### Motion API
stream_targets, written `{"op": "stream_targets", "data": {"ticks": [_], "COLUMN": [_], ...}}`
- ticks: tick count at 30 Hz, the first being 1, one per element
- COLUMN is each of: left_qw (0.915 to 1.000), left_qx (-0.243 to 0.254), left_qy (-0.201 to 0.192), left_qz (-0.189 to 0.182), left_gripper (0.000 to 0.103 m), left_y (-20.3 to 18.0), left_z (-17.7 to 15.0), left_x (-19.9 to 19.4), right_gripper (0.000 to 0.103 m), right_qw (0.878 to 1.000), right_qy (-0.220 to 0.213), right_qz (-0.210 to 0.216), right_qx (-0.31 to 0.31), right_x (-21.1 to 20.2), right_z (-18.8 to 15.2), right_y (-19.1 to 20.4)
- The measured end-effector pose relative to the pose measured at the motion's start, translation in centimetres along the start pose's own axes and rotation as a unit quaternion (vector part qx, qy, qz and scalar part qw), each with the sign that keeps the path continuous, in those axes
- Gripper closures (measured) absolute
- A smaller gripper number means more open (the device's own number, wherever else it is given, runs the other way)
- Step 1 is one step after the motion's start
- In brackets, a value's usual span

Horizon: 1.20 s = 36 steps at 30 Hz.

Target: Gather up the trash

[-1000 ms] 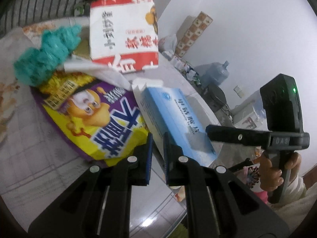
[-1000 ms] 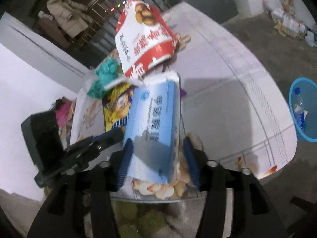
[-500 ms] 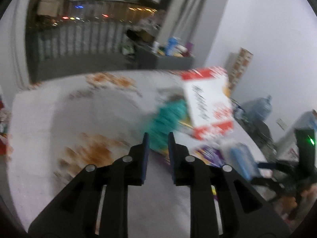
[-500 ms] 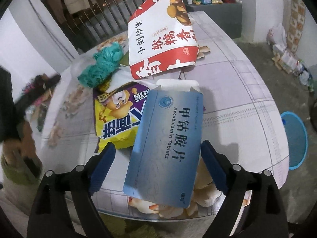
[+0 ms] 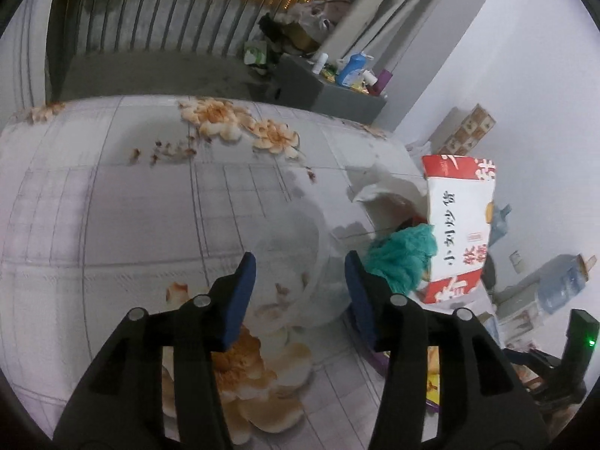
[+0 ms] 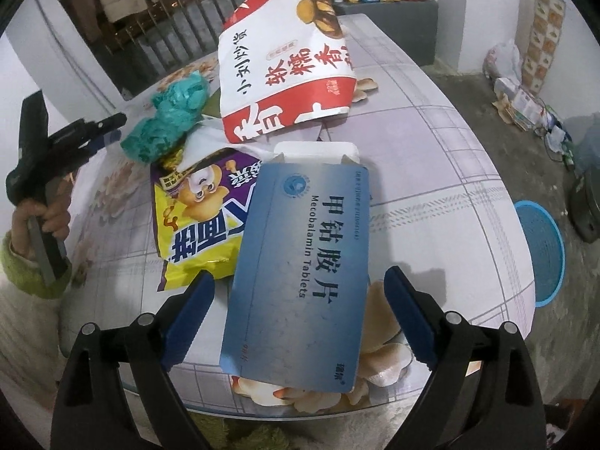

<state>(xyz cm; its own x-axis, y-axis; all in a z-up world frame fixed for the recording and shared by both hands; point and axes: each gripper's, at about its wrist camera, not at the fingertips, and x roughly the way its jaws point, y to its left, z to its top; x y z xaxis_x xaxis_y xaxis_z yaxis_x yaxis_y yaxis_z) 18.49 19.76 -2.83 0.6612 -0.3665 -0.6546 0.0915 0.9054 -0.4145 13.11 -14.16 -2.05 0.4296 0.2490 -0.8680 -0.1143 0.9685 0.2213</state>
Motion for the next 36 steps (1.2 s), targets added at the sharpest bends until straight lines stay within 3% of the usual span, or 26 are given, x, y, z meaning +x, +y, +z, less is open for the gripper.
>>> {"op": "stream_targets", "data": {"ticks": [5,9,16,22,27,30,31,32,36], "left_qw": [0.9994,0.9980,0.9972,0.9947,0.9898,0.9862,0.9844,0.9829,0.9784], "left_qx": [0.030,0.062,0.072,0.052,0.088,0.123,0.139,0.148,0.169], "left_qy": [0.005,0.009,0.010,0.058,0.081,0.090,0.091,0.093,0.103], "left_qz": [-0.017,-0.004,-0.016,-0.067,-0.077,-0.064,-0.057,-0.057,-0.060], "left_gripper": [0.085,0.099,0.099,0.099,0.099,0.099,0.099,0.099,0.099], "left_y": [-1.4,-2.7,-4.7,-6.5,-10.0,-12.0,-12.9,-13.5,-15.4], "left_z": [-1.4,-2.8,-6.4,-9.9,-12.3,-13.3,-13.5,-13.7,-13.8], "left_x": [-0.8,-1.6,-5.9,-7.2,-6.2,-5.6,-5.5,-5.5,-5.6], "right_gripper": [0.014,0.014,0.014,0.014,0.014,0.017,0.027,0.029,0.031], "right_qw": [1.000,1.000,1.000,1.000,1.000,1.000,1.000,1.000,0.998], "right_qy": [0.001,0.000,0.000,0.005,0.010,0.003,0.000,0.000,-0.012], "right_qz": [0.004,0.010,0.014,0.014,0.004,-0.001,0.003,0.008,0.054], "right_qx": [0.008,0.012,0.011,0.002,-0.010,-0.007,-0.006,-0.002,0.027], "right_x": [-0.1,-0.2,-0.4,0.3,1.7,1.8,1.6,1.4,0.5], "right_z": [0.1,0.0,-0.5,-0.7,-0.9,-1.2,-1.3,-1.4,-1.8], "right_y": [-0.3,-0.3,0.0,0.6,0.8,0.6,0.4,0.1,-1.6]}}
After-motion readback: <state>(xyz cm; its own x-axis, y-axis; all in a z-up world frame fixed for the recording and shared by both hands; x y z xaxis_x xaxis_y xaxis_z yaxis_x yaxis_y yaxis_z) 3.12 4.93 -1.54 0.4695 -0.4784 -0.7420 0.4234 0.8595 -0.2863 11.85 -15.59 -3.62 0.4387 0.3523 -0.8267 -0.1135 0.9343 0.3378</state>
